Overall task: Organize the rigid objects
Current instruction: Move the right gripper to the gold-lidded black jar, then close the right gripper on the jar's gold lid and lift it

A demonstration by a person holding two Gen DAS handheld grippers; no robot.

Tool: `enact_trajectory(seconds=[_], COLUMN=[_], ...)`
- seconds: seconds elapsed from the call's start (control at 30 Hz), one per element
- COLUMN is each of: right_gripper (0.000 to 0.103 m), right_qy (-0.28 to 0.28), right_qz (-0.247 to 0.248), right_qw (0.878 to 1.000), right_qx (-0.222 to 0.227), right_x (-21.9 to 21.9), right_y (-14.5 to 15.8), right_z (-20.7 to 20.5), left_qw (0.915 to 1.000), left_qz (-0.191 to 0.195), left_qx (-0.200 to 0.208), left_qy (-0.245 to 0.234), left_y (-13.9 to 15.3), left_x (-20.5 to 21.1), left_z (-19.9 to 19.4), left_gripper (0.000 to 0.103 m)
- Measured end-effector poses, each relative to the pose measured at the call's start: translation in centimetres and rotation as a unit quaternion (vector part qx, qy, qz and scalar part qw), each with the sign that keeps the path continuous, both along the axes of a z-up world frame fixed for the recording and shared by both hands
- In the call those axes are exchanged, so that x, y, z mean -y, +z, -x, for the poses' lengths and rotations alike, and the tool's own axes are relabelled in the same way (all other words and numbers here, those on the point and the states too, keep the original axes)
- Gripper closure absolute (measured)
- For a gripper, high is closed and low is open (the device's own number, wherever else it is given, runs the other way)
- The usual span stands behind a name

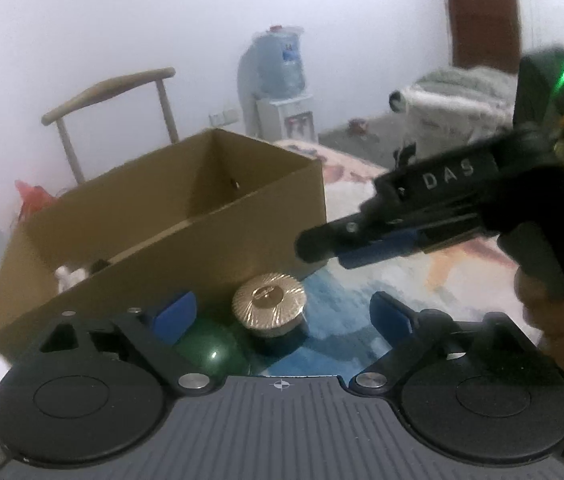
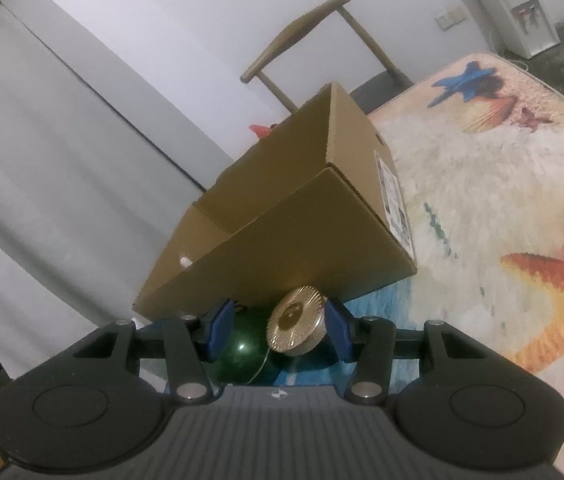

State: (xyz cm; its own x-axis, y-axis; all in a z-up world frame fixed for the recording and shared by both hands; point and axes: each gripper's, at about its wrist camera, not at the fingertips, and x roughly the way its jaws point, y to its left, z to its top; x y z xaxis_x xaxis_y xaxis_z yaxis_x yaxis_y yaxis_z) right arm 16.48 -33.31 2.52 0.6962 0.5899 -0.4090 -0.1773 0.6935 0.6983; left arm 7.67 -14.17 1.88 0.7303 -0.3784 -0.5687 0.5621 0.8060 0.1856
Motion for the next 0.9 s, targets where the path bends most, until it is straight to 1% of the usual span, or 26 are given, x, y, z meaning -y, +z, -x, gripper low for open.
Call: enact_trajectory(seconds=[0.1, 0.2, 0.33, 0.43, 0.73, 0.9], right_gripper=[0.055, 0.056, 0.060, 0.062, 0.062, 0.062], right_qy=[0.006, 0.012, 0.021, 0.028, 0.049, 0.055], right_qz=[0.000, 0.001, 0.004, 0.003, -0.010, -0.022], right_qw=[1.000, 1.000, 1.000, 1.000, 0.999, 0.998], right_qx=[-0.002, -0.005, -0.005, -0.009, -0.021, -0.027], right_x=[-0.1, -0.2, -0.5, -0.7, -0.9, -0.7], right_y=[-0.4, -0.8, -1.2, -1.6, -2.2, -2.5], right_z=[-0.6, -1.5, -2.4, -2.9, -4.0, -4.0], left_qw=[0.9998, 0.9992, 0.9982, 0.9975, 0.9965, 0.9959], left_qz=[-0.019, -0.023, -0.030, -0.038, -0.059, -0.059], left_qx=[-0.006, -0.029, -0.049, -0.058, -0.057, -0.065], left_qy=[0.006, 0.013, 0.016, 0.015, 0.020, 0.020], left_y=[-1.1, -1.8, -2.4, -2.7, -3.1, -3.2], left_x=[0.9, 1.4, 1.6, 1.9, 2.9, 3.0], left_z=[-1.1, -2.4, -3.2, -3.7, -4.1, -4.1], left_gripper=[0.011, 0.020, 0.026, 0.026, 0.024, 0.024])
